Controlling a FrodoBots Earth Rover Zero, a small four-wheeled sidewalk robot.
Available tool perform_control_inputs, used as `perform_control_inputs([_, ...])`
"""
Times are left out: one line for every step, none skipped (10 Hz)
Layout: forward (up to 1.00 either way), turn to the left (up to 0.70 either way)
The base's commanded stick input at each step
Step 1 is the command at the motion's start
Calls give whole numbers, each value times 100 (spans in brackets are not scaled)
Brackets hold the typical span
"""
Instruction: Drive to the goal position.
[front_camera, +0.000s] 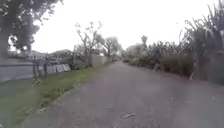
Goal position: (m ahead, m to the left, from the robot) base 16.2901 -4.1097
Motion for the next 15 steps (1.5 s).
perform_control_inputs([70,0])
perform_control_inputs([70,0])
perform_control_inputs([70,0])
perform_control_inputs([70,0])
perform_control_inputs([70,0])
perform_control_inputs([70,0])
perform_control_inputs([70,0])
perform_control_inputs([70,0])
perform_control_inputs([70,0])
perform_control_inputs([70,0])
perform_control_inputs([70,0])
perform_control_inputs([70,0])
perform_control_inputs([70,-14])
perform_control_inputs([70,-14])
perform_control_inputs([70,-14])
